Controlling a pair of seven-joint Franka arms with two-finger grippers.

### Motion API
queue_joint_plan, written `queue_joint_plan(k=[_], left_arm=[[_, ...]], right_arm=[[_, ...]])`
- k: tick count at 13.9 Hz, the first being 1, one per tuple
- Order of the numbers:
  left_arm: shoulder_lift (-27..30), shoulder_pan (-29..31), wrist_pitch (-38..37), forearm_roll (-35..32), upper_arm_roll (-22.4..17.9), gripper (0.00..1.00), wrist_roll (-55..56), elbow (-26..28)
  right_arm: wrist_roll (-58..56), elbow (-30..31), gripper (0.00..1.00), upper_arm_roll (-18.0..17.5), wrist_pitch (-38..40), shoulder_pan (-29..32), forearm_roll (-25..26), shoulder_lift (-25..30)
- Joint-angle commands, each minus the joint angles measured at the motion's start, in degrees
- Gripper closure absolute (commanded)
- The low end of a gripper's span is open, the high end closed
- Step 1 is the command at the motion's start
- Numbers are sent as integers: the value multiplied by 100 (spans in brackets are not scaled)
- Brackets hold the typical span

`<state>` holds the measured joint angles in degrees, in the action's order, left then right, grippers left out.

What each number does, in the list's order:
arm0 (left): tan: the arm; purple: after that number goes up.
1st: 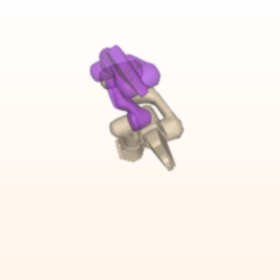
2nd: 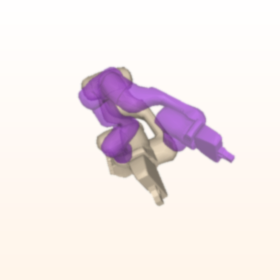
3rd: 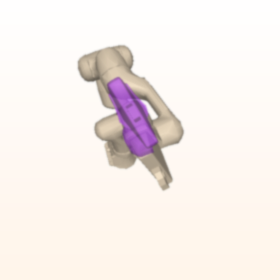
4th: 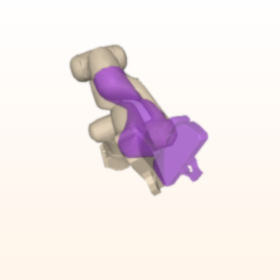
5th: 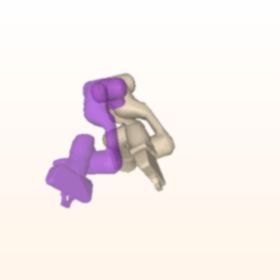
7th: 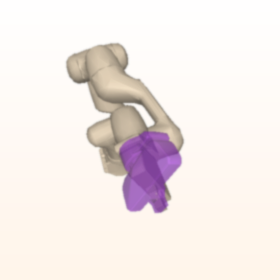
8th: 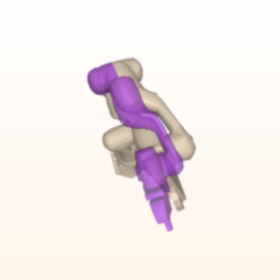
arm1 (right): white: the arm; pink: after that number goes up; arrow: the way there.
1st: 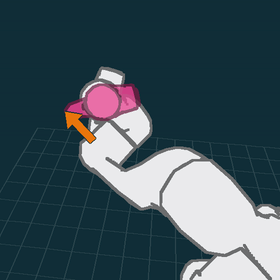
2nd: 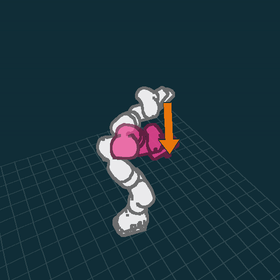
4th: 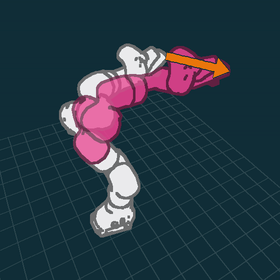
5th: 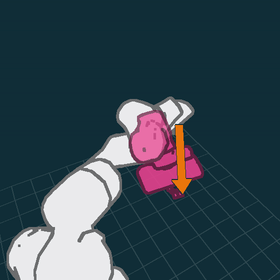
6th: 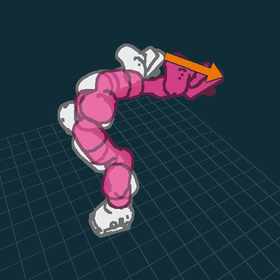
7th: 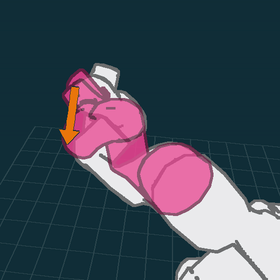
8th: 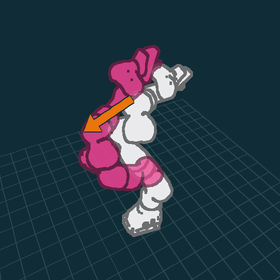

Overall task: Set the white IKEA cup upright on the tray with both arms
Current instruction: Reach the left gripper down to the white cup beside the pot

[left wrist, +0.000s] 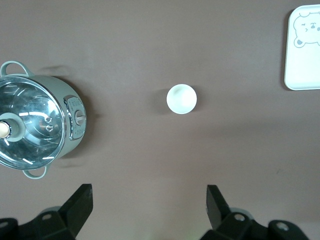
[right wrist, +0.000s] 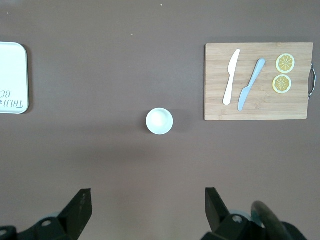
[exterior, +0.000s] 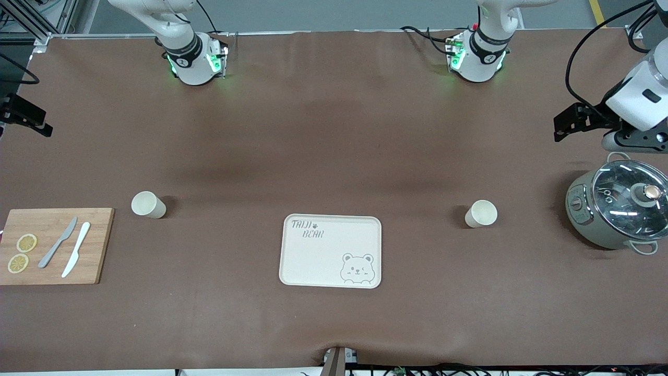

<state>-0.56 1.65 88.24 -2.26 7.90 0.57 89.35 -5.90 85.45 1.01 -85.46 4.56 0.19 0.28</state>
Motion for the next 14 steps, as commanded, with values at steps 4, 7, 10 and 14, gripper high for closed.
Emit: queue_joint_plan(k=[4,7,10,14], left_arm=[[-41,72,27,6,19,0,74,-102],[-137,63,27,6,10,0,84,-339],[-182,19,27,6,27,0,83,-331],[-567,212,0,15,-60,0,-13,-305]], right_arm=[[63,6,0,-13,-32,54,-98,-10],[63,-20,0,-13,-40,80,-98,-63],[63,-38,0,-13,-40,89,-98,-125],[63,-55,0,-13,-40,89,-98,-195]])
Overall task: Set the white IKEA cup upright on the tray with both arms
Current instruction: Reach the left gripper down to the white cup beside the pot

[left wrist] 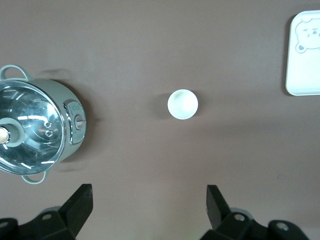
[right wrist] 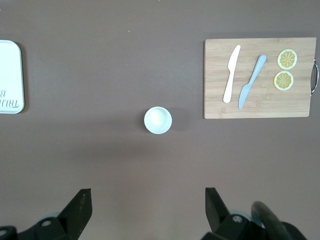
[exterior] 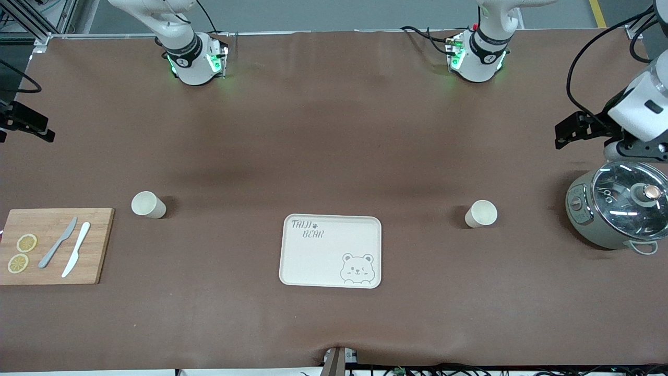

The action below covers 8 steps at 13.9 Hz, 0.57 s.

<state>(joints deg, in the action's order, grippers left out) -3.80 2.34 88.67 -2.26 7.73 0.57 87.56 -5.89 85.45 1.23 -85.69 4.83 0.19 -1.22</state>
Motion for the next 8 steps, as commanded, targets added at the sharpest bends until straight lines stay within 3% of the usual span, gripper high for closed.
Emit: queue_joint_plan(k=[1,4,8], left_arm=[[-436,335,-43,15,-61,0,-4,-134],[-841,399,70,6,-62,0,4,-65],[-701,390,1500,119,9,0,101,1198]], right_arm=[[53,-46,0,-26,-17,45,-98,-45],[61,-46,0,-26,-17,27,-98,-45],[44,-46,0,-26,-307,1,-63,-150]])
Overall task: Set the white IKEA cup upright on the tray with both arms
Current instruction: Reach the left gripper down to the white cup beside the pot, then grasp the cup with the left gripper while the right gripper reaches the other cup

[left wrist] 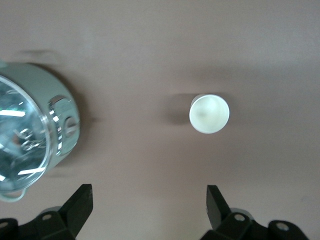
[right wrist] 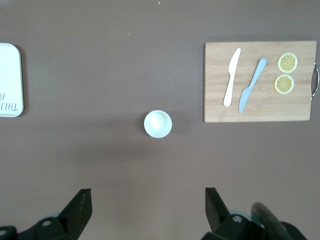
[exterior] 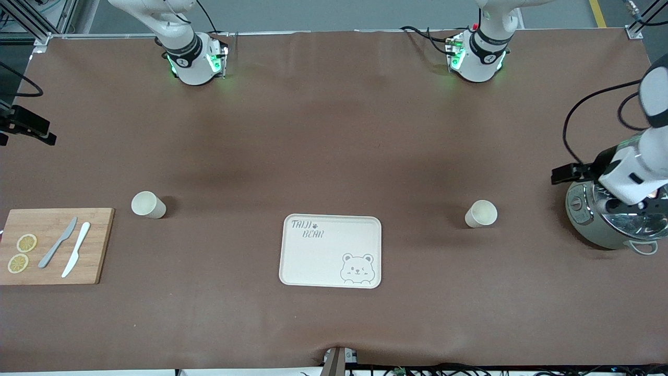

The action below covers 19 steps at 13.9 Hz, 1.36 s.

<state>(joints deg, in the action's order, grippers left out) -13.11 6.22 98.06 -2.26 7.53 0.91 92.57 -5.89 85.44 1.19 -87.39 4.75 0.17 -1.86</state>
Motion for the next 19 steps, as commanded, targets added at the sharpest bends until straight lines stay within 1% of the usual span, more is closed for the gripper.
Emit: queue_joint_plan(k=[1,2,4,5,6,8,10,12,14,16,17,19], left_arm=[[291,-6,939,137,29,0,67,1057],[265,2,1273,164,38,0,67,1313],[107,-41,1863,190,47,0,67,1604],[107,-50,2231,199,116,0,84,1815],[115,-42,2452,208,282,0,180,1956],[-16,-50,2760,208,345,0,260,2062],[-113,-50,3226,208,389,0,269,2229],[-288,-33,3368,208,390,0,269,2186],[-507,2,3701,208,390,0,269,2186],[-675,-6,3851,217,390,6,269,2177],[-719,-6,3895,217,390,8,269,2177],[-807,-6,3905,226,390,10,260,2212]], right_arm=[[44,-45,0,-22,-329,61,-96,-191],[35,-45,0,-22,-444,70,-97,-270],[35,-45,0,-22,-445,96,-88,-280],[26,-45,0,-22,-454,96,-88,-297],[9,-45,0,-22,-472,96,-18,-332],[0,-45,0,-14,-629,96,18,-587],[0,-45,0,-14,-639,96,18,-684],[-17,-45,0,-14,-709,96,35,-964],[-26,-54,0,-14,-718,149,26,-1088],[-18,-45,0,-5,-822,219,18,-1133],[-18,-19,0,-14,-971,272,-8,-1141],[-18,8,0,-14,-1017,290,0,-1150]])
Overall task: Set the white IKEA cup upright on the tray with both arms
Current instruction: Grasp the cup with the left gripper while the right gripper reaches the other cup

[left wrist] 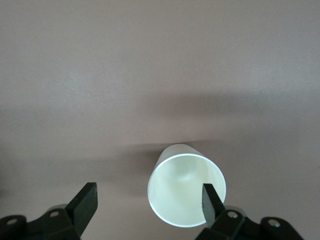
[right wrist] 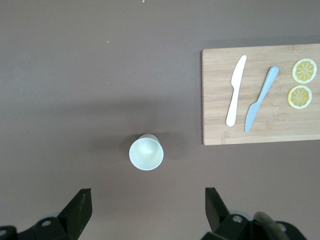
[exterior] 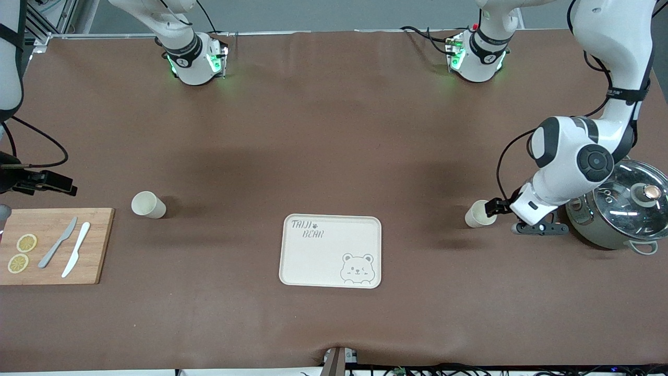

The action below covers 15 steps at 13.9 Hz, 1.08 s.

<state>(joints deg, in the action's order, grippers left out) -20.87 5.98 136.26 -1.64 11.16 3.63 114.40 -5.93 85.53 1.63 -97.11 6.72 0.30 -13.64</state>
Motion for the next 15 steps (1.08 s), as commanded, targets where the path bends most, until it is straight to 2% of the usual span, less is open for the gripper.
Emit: queue_joint_plan(k=[1,2,5,8,10,12,13,15], left_arm=[[-84,18,85,164,26,15,-3,30],[-110,18,85,164,26,19,-2,30],[-172,18,76,172,26,39,-2,74],[-277,26,76,164,26,46,6,65],[-330,18,76,164,26,63,-2,65],[-392,18,76,172,26,89,6,65],[-392,26,68,172,26,97,-2,65],[-392,18,41,172,26,100,-2,65]], right_arm=[[4,33,0,-57,-45,84,-12,-42],[-5,51,0,-57,-106,40,-21,-191],[39,60,0,-66,-160,66,-100,-429],[39,60,0,-66,-290,162,-100,-937],[30,78,0,-66,-632,180,-109,-1184],[-5,86,0,-57,-695,189,-100,-1395],[-14,113,0,-66,-791,215,-100,-1561],[21,532,0,-75,-1229,233,-109,-1651]])
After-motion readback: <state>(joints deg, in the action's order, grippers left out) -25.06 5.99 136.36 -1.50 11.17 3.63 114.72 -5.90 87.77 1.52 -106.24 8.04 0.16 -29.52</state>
